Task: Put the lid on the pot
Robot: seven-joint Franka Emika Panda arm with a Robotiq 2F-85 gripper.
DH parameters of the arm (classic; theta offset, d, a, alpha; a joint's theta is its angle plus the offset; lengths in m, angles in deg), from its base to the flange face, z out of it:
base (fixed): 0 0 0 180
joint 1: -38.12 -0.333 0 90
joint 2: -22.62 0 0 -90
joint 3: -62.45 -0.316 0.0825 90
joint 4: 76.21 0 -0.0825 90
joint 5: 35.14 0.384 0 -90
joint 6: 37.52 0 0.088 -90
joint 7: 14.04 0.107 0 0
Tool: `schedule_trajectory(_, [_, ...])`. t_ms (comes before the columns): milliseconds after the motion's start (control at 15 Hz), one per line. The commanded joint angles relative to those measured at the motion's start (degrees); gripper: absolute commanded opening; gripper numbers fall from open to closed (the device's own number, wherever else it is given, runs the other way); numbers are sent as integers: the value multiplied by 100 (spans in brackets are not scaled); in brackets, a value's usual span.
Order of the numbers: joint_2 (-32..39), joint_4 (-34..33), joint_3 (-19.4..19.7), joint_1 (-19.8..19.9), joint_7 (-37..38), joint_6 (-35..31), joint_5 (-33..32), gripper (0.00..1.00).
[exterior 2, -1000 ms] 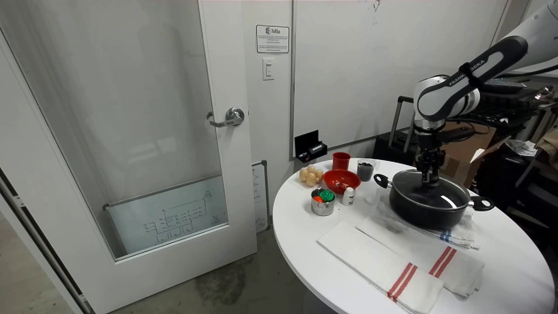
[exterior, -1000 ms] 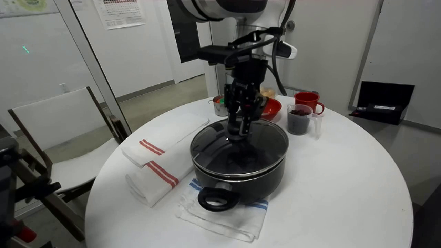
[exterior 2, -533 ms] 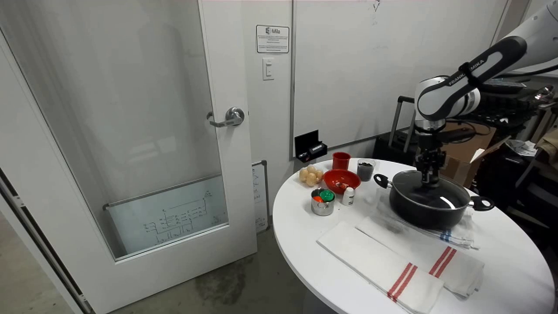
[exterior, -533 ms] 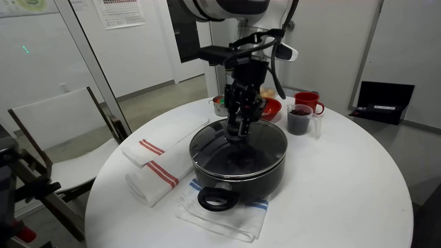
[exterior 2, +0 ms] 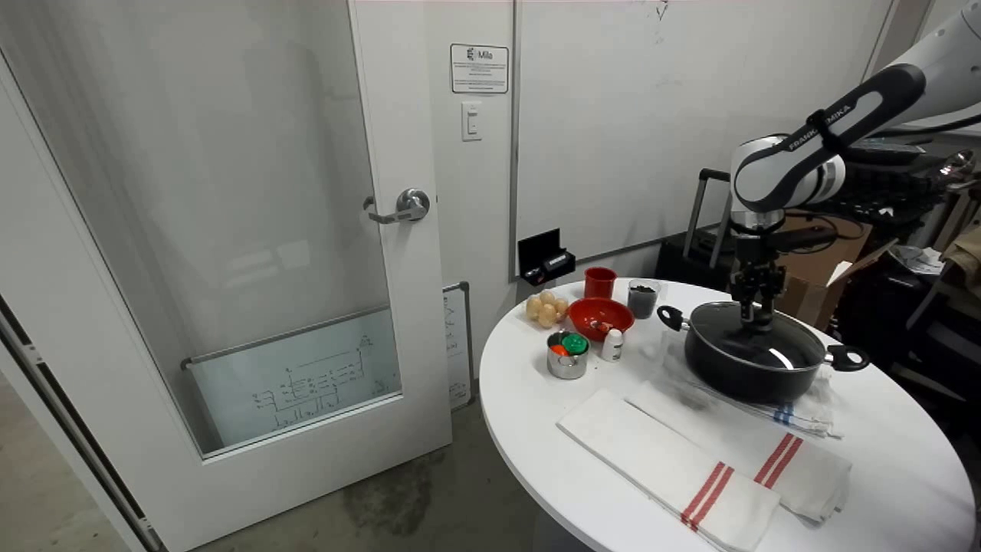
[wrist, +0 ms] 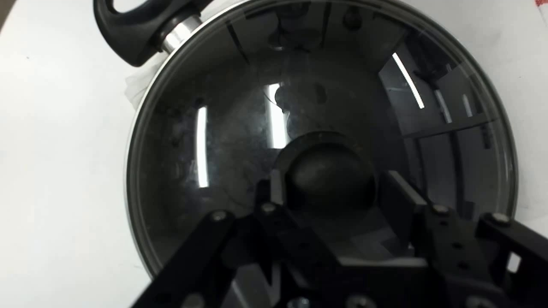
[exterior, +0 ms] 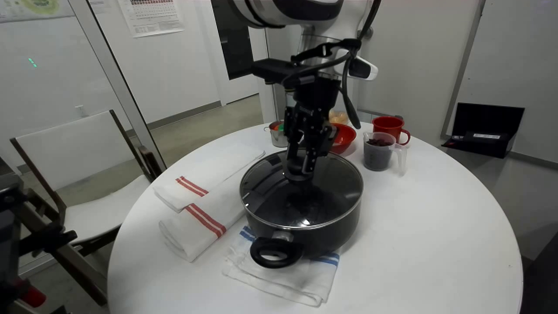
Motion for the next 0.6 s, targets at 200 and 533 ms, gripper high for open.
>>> schedule_trajectory(200, [-241,64,-127,58,-39,-25,218,100])
schedule_trajectory(533, [-651,393,-219,34,-45,-37,312,100])
